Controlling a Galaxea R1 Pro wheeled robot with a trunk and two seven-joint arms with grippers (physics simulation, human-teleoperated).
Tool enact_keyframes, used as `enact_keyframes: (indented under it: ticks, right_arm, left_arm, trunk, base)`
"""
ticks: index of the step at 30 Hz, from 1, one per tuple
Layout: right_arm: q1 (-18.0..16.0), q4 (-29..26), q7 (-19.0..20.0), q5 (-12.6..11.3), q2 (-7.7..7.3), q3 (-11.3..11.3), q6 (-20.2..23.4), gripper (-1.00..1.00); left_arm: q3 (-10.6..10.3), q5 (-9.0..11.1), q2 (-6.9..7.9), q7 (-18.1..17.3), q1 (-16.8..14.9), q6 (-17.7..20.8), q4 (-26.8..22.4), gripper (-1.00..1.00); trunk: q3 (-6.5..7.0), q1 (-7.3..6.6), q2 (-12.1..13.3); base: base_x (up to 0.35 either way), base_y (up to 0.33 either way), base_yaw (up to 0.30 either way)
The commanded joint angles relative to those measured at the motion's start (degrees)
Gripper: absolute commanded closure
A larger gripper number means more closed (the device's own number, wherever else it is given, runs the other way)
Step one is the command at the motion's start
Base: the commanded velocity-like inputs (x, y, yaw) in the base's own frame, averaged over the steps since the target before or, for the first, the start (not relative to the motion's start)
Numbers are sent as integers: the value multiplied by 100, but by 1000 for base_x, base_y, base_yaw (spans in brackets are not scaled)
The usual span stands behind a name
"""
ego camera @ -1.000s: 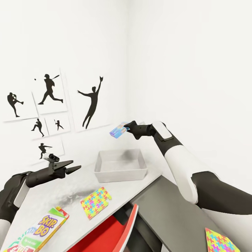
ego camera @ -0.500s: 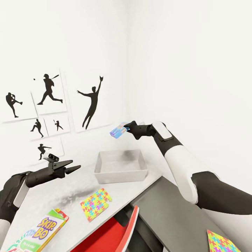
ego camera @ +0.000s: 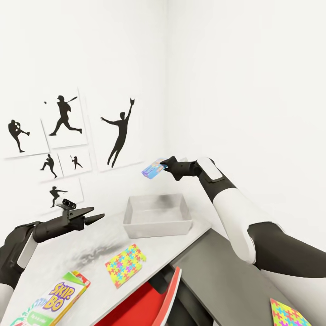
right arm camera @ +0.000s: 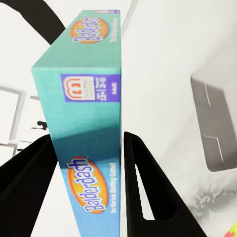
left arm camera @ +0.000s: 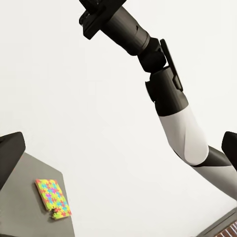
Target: Put all the toys in the child's room - the three board games (two on the bed and one on the table), the two jigsaw puzzles on the table, and the tennis ball on the table - inside the toy box on the table in the child's room.
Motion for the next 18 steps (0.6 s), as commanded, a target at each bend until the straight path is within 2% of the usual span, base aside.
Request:
enact_keyframes:
  ticks: [1, 18]
  right_arm:
    - [-1, -8, -52, -55, 0, 8, -1, 100]
    - [-1, -8, -53, -61, 0, 0, -1, 100]
  left_arm:
    - [-2, -2, 2, -22, -1, 61, 0, -100]
    - [6, 2, 10, -22, -1, 61, 0, -100]
  trunk:
    - [-3, 3, -5]
    - [-3, 3, -5]
  base:
    - [31, 2, 0]
    - [41, 40, 0]
